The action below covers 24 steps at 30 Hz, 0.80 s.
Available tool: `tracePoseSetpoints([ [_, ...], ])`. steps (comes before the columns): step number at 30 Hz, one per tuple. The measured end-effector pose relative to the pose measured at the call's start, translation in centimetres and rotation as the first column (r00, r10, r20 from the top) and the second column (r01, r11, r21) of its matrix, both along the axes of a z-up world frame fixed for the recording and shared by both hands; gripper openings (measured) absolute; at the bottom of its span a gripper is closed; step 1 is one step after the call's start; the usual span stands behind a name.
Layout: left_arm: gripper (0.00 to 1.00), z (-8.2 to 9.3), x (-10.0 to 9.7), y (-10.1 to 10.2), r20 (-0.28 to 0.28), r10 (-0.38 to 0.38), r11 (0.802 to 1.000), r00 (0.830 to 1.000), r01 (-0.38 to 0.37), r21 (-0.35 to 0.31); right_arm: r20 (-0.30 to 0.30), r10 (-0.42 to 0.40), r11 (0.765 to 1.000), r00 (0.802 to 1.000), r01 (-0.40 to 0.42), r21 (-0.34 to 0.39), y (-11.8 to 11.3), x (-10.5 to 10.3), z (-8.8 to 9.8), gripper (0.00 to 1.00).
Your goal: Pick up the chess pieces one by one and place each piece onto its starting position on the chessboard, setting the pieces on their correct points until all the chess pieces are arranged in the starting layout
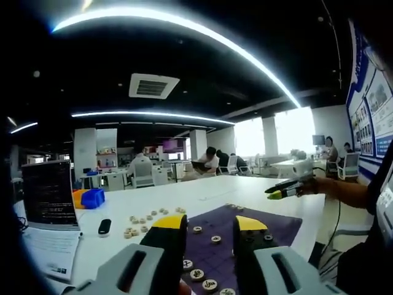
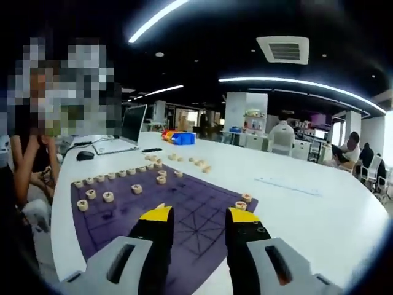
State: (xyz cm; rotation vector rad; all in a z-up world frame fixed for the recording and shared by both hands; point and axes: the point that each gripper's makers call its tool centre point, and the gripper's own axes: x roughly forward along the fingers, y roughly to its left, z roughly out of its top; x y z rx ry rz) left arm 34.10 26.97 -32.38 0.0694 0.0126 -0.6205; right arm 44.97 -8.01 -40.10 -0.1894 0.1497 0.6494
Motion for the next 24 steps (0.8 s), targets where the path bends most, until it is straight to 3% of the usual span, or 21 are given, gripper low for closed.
tracePoseSetpoints([
  [9,0.32,-0.5,-0.1,-0.1,-0.01,-0.01,1.0,1.0,0.01,0.026,0.055,-0.017,1.0,0.998,0.016,0.015,-0.1,-1.9,1.9,0.34],
  [16,0.32,-0.3,-0.2,0.4,-0.006,-0.006,0.999,1.0,0.006,0.037,0.078,0.023,1.0,0.997,-0.023,0.002,1.9,-1.8,3.3,0.34],
  [24,0.32,-0.8,0.0,1.7,-0.016,0.027,0.997,1.0,-0.026,0.068,0.057,0.074,0.997,0.996,-0.075,0.019,4.4,-1.3,4.4,0.34],
])
